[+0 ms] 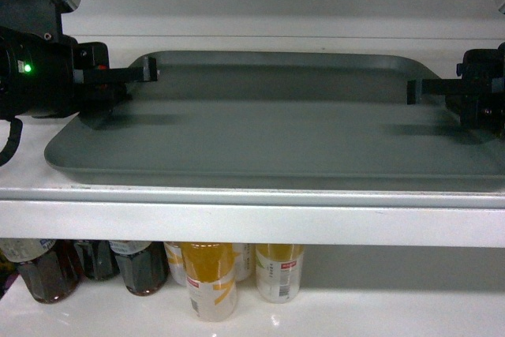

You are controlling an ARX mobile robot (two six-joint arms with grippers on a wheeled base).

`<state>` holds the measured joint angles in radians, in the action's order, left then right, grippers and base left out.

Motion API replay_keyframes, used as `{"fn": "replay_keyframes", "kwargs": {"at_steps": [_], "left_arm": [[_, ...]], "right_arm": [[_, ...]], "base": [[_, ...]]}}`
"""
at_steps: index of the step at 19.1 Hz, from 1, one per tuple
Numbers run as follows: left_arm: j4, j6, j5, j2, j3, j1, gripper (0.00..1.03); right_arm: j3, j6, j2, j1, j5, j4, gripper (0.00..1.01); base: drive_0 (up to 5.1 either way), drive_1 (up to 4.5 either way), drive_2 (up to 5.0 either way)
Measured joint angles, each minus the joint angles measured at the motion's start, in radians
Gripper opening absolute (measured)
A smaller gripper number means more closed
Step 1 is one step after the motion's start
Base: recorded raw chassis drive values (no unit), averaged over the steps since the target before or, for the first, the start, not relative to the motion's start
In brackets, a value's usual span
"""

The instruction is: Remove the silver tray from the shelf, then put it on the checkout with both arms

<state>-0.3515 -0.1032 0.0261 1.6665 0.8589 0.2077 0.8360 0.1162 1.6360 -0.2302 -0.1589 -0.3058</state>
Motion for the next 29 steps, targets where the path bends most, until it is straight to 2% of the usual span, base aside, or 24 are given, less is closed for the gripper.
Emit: {"fn": "replay_keyframes", "kwargs": {"at_steps": [10, 13, 20, 29], "left_arm": [[0.024, -0.002, 0.0, -0.05, -0.019, -0.006, 0.04], [0.062, 0.004, 0.0, -0.094, -0.019, -0.006, 0.04], [0.202, 0.008, -0.008, -0.191, 0.021, 0.003, 0.04], [0.212, 0.021, 0.003, -0.215, 0.035, 0.007, 0.04]], "right_arm": [[-0.002, -0.001, -0.017, -0.029, -0.037, -0.001, 0.02], [-0.002, -0.005, -0.091, -0.045, -0.069, 0.034, 0.02], [0.005, 0.009, -0.228, -0.051, -0.075, 0.18, 0.02], [0.01, 0.015, -0.257, -0.05, -0.076, 0.195, 0.02]], "base": [[0.0, 0.0, 0.0], [0.0, 0.0, 0.0], [0.0, 0.0, 0.0], [0.0, 0.0, 0.0]]}}
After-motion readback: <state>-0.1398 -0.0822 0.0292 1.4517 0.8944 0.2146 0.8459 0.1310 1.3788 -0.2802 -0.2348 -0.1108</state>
